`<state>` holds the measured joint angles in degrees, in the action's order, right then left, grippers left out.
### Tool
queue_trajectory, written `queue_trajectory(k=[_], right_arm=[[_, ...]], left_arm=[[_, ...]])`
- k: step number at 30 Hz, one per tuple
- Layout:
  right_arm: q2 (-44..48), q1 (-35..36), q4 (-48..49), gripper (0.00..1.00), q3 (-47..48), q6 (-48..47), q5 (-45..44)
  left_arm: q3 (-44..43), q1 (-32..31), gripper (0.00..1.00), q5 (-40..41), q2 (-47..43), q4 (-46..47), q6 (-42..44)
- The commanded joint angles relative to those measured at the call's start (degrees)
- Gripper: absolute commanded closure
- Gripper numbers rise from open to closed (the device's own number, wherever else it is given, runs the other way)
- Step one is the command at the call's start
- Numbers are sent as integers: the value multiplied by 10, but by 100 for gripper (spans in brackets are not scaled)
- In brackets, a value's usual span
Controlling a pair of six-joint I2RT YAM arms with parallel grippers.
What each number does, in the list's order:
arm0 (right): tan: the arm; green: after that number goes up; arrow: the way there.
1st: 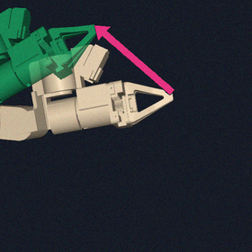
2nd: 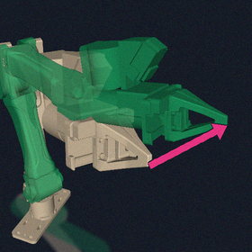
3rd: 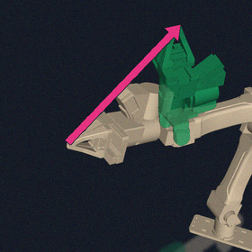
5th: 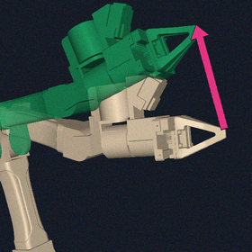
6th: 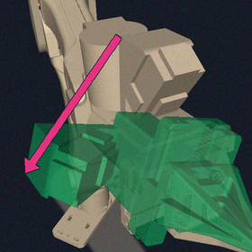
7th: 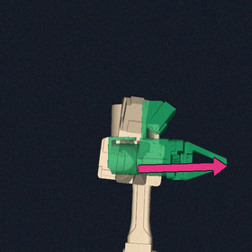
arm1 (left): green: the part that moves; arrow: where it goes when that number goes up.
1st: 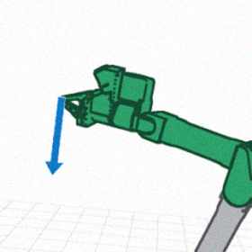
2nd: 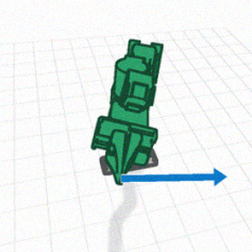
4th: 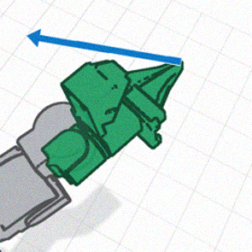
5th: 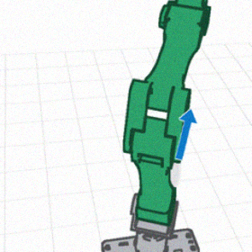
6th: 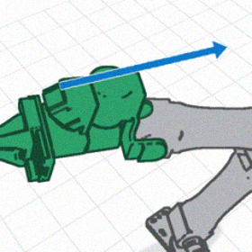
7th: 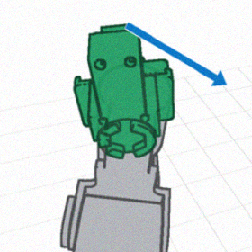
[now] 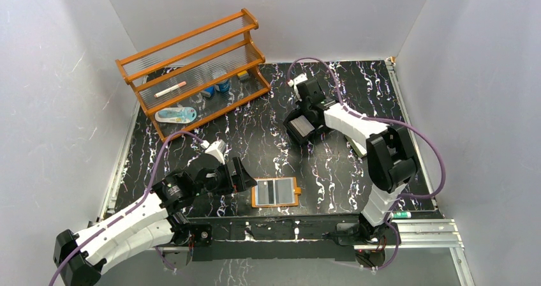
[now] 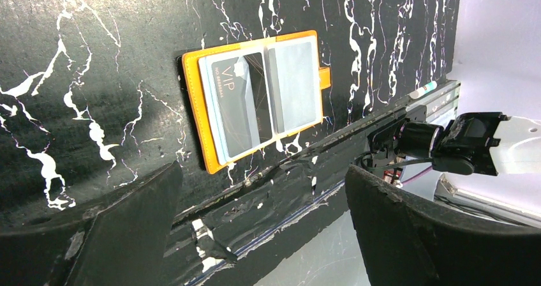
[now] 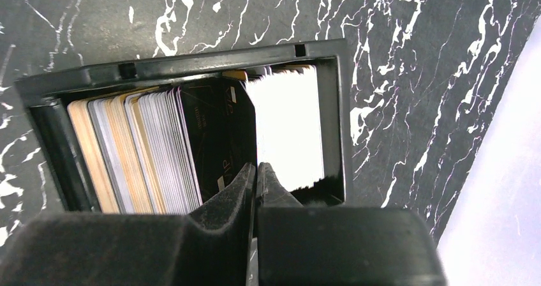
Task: Put the credit cards into the card holder
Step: Pick up the credit card from the storage box.
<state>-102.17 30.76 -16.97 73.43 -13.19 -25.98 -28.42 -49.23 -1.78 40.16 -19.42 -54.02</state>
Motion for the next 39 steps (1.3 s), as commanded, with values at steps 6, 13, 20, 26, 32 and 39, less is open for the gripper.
queue_trajectory(k=[6,13,20,26,32,39], right_arm=[[83,-1,-44,94,28,37,65],[96,3,-66,100,37,51,72],[129,28,-124,100,80,170,101],[233,28,-46,100,14,308,249],[348,28,127,100,-113,476,407],[457,33,454,100,-316,757,512]], left_arm=[[-21,0,2,11,15,-7,8],[-23,0,2,18,7,-11,6],[-28,0,1,15,13,25,-11],[-65,0,2,17,23,51,-26],[-117,0,15,-8,46,91,-56],[-108,0,32,-15,15,208,-113]])
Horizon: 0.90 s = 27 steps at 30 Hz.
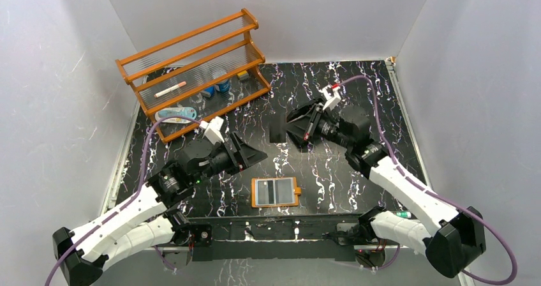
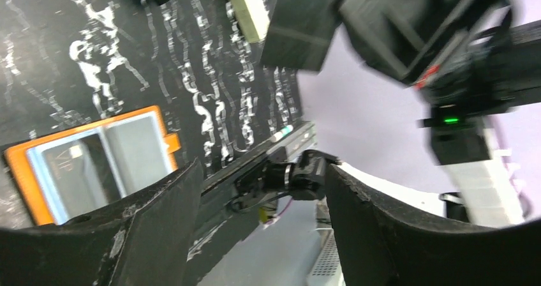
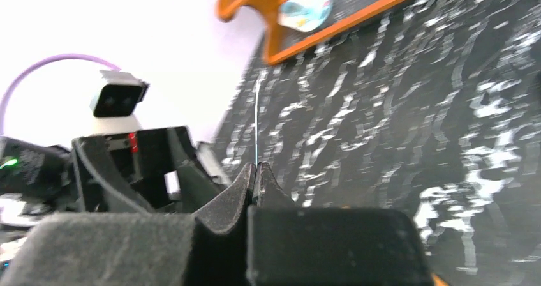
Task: Put the credit cards into the card holder
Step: Pick up the credit card from the storage box.
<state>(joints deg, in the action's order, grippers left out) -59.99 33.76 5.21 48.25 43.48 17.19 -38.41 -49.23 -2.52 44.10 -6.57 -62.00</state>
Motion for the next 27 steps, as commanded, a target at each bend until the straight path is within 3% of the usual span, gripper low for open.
queue_trajectory(k=[1,12,19,23,27], right_arm=[[44,4,248,100,-78,207,82],[60,25,354,100,-130,289,137],[68,47,328,100,-143,270,138],[76,49,320,100,-153,267,137],[79,51,297,100,-153,256,136]], left_arm=[[-8,0,33,-4,-28,87,-34],[-53,1,32,3,13,117,20],[-66,0,39,-2,18,129,26],[-57,1,55,-4,13,144,22],[-54,0,86,-9,18,149,20]])
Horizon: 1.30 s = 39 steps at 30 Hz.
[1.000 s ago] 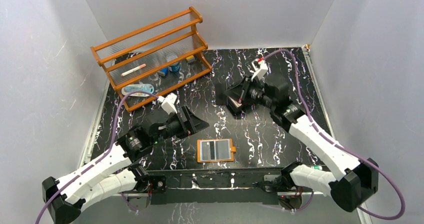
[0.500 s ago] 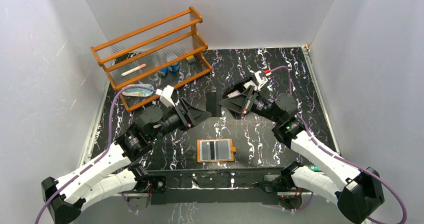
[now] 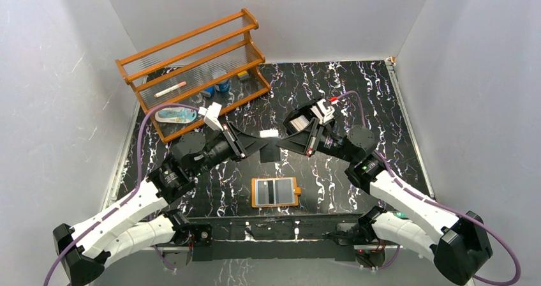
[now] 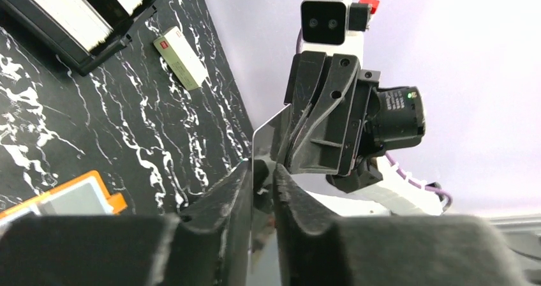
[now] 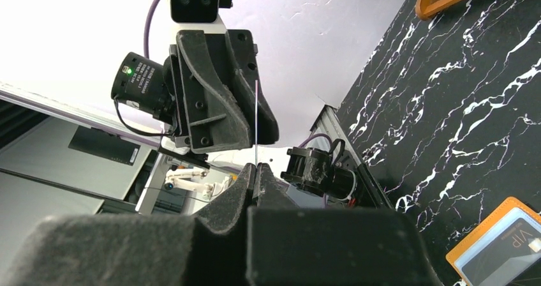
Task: Put the credit cards into the card holder
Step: Pick up the credit card from the storage box, then insert the credit card into the card holder.
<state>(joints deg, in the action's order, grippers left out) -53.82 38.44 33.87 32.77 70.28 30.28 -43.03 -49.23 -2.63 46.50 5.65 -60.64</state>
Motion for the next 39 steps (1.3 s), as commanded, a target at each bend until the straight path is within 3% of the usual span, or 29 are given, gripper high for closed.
queue_trajectory(k=[1,2,4,10,14,21,27,33,39], right_arm=[[20,4,4,100,2,-17,4],[22,5,-6,100,3,-21,1],[29,4,-32,97,5,-34,-9],[64,4,-209,62,43,-125,-84],[85,4,-327,52,54,-177,-148],[67,4,-485,52,59,-206,-248],[9,5,-575,55,73,-247,-274],[-72,17,-522,57,27,-256,-224],[-187,121,-506,55,43,-249,-314]], left_arm=[[-9,0,92,-8,-4,22,7],[-9,0,98,-8,-3,17,8],[-11,0,100,-6,-1,1,9],[-9,0,100,6,-1,-54,24],[19,0,100,14,-4,-80,20],[91,0,100,-6,33,-40,-4],[119,0,100,-15,83,-4,-9],[204,0,100,-18,130,98,-52],[233,0,100,-50,199,162,-76]])
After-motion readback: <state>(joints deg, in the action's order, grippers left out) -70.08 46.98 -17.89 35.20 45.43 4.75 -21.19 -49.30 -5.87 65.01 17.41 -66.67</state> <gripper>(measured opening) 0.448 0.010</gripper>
